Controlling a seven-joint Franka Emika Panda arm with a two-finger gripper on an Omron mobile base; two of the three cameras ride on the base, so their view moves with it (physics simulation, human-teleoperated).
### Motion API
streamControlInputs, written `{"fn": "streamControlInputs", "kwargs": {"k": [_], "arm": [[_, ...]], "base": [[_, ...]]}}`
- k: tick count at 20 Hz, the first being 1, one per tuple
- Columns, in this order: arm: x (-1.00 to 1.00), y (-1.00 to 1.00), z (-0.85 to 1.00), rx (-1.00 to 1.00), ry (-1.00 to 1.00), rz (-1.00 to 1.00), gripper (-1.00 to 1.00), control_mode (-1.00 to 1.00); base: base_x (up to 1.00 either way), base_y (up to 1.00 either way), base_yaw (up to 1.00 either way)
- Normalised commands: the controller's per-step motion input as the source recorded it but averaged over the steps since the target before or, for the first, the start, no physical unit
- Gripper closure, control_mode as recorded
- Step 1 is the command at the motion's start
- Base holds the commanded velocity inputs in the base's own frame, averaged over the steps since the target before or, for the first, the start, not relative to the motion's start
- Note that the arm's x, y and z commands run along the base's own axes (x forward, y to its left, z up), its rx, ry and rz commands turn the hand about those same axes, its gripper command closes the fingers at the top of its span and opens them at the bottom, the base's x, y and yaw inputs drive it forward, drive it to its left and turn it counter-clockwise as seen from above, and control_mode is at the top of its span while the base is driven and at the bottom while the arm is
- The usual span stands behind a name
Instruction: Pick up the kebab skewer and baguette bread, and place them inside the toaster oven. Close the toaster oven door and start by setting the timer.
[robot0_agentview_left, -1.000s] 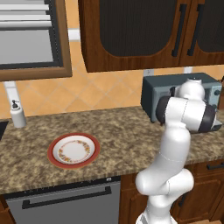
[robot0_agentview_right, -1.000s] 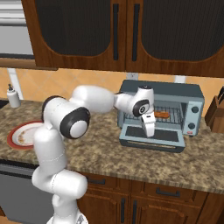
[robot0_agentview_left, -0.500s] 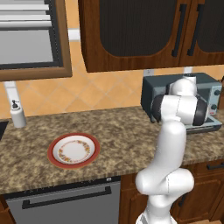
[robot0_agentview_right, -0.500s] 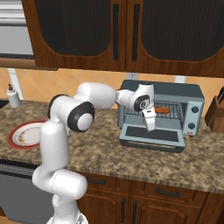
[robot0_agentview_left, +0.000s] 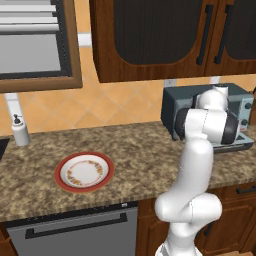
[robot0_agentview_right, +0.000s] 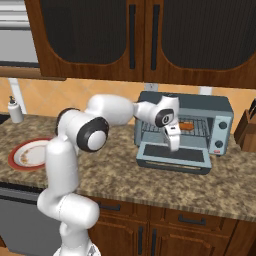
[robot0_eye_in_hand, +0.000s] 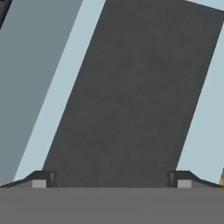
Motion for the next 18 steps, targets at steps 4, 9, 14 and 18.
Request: {"fn": "streamControlInputs", "kwargs": {"k": [4, 9, 14, 18], "arm": [[-0.97, 0.02, 0.0, -0.08, 0.05, 0.07, -1.0, -1.0], [-1.0, 0.12, 0.0, -0.08, 0.0, 0.28, -1.0, -1.0], [-1.0, 0.07, -0.01, -0.06, 0.0, 0.5, -1.0, -1.0], [-0.34, 0.27, -0.24, 0.0, 0.03, 0.41, -1.0, -1.0]], "base": [[0.0, 0.0, 0.0], [0.0, 0.0, 0.0], [0.0, 0.0, 0.0], [0.0, 0.0, 0.0]]}}
